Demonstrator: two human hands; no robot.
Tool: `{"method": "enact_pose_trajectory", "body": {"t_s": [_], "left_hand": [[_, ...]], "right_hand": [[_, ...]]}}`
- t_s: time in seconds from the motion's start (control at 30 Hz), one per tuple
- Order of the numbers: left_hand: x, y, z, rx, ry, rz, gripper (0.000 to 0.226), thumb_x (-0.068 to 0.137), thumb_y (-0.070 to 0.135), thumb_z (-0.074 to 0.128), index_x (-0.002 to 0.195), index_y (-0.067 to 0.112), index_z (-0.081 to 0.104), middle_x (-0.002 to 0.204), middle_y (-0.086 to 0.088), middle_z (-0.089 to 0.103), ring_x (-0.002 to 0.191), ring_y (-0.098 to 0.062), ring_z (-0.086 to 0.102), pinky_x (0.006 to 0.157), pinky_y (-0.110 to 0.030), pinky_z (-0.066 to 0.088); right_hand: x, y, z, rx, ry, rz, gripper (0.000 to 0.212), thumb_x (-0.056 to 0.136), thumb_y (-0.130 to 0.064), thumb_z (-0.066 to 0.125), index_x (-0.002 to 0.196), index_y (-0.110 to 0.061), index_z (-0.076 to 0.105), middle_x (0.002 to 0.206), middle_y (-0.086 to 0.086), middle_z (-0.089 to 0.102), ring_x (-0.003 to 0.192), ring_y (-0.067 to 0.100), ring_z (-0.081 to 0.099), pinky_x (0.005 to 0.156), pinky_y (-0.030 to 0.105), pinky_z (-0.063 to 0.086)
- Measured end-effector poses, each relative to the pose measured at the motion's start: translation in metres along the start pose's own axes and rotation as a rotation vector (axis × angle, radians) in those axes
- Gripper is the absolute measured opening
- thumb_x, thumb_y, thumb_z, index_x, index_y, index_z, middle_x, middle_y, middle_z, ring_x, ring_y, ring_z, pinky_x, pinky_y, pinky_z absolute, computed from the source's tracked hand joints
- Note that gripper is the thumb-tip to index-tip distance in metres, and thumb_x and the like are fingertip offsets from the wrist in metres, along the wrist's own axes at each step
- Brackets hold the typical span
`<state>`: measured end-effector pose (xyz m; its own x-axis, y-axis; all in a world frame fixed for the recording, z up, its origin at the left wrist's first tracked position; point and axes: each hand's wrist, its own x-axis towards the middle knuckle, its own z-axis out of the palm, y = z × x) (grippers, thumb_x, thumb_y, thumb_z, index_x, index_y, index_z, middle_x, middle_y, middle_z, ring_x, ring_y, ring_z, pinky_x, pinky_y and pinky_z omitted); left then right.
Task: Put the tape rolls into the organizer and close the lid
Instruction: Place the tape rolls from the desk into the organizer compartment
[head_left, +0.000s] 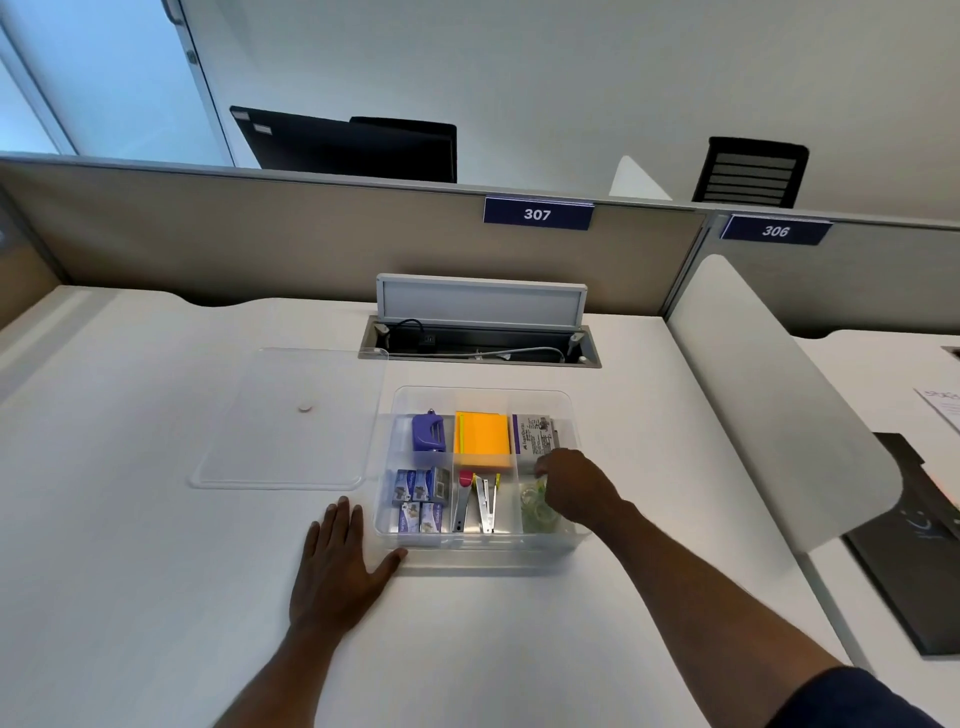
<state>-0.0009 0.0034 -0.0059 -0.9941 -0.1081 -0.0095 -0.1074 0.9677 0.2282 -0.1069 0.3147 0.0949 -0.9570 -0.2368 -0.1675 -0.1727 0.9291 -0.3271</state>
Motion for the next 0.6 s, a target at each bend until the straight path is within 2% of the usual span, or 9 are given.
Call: {"method": "enact_pose_trajectory", "body": {"t_s": [0.2, 0.33, 0.6], "left_hand": [[0.001, -0.001, 0.001, 0.013, 0.000, -0.006, 0.099, 0.078, 0.080, 0.018, 0.146, 0.009, 0.027, 0.157, -0.012, 0.023, 0.146, -0.023, 0.015, 0.119, -0.039, 0.011], [0.001, 0.000, 0.001, -0.003, 0.003, -0.009, 0.098, 0.078, 0.080, 0.020, 0.145, 0.009, 0.027, 0.157, -0.012, 0.023, 0.146, -0.023, 0.016, 0.119, -0.039, 0.011], [0.002, -0.002, 0.001, 0.000, -0.005, -0.019, 0.098, 0.078, 0.080, 0.021, 0.145, 0.010, 0.028, 0.157, -0.011, 0.023, 0.147, -0.022, 0.015, 0.120, -0.039, 0.010]], "right_hand": [[0.001, -0.004, 0.012, -0.270, -0.082, -0.189, 0.028, 0.084, -0.012, 0.052, 0.106, -0.013, 0.070, 0.117, 0.006, 0.069, 0.110, 0.030, 0.057, 0.096, 0.044, 0.050], [0.006, -0.005, 0.016, -0.292, -0.129, -0.172, 0.027, 0.086, -0.014, 0.050, 0.105, -0.013, 0.069, 0.114, 0.009, 0.070, 0.106, 0.029, 0.059, 0.093, 0.042, 0.052], [0.010, -0.005, 0.016, -0.206, -0.109, -0.095, 0.024, 0.087, -0.020, 0.051, 0.105, -0.016, 0.067, 0.117, 0.014, 0.066, 0.106, 0.033, 0.061, 0.091, 0.040, 0.053]]}}
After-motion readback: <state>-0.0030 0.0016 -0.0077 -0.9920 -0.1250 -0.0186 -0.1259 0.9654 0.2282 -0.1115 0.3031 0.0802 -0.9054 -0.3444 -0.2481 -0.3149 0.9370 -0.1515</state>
